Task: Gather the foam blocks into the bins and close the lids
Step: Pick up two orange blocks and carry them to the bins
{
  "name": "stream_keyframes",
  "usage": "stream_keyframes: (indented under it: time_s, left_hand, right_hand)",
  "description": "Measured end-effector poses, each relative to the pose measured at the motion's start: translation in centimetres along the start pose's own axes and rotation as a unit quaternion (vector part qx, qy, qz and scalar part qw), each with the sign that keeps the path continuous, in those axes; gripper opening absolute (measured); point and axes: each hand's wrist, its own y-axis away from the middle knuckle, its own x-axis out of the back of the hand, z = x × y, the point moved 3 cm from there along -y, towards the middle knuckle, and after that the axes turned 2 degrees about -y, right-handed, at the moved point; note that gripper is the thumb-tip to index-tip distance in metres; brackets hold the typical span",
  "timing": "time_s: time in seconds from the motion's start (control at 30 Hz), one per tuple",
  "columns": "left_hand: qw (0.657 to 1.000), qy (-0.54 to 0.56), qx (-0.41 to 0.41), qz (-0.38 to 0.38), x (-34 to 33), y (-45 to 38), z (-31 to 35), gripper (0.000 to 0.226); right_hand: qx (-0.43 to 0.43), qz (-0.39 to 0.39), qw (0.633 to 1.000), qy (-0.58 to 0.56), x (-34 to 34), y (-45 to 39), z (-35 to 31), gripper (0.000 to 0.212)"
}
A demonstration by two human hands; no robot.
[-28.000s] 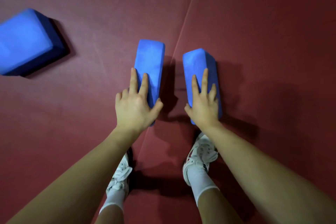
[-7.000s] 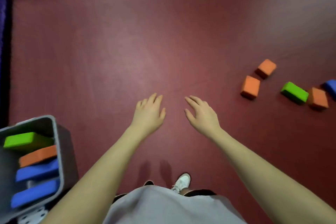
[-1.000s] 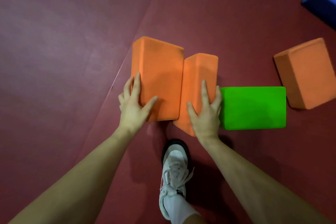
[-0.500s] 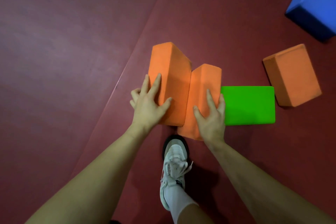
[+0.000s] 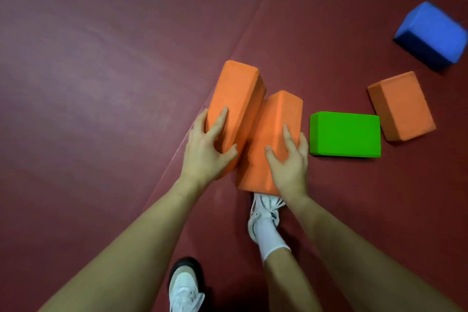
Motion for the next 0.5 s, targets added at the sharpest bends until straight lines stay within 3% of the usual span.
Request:
stream_keyframes:
  time_s: [0.23,0.5]
  left_hand:
    - [0.988,-0.126,0.034,0.079,12.7,10.2,2.0,0.072]
    - [0.971,-0.147,0.093,0.166,24.8,24.9,6.6,0.068]
  right_hand:
    - [0.091,-0.049,0.991,0.081,2.5,11.7,-9.2,0.065]
    - [0.190,-0.130,0.960,0.157,8.0,25.5,-18.6,0.064]
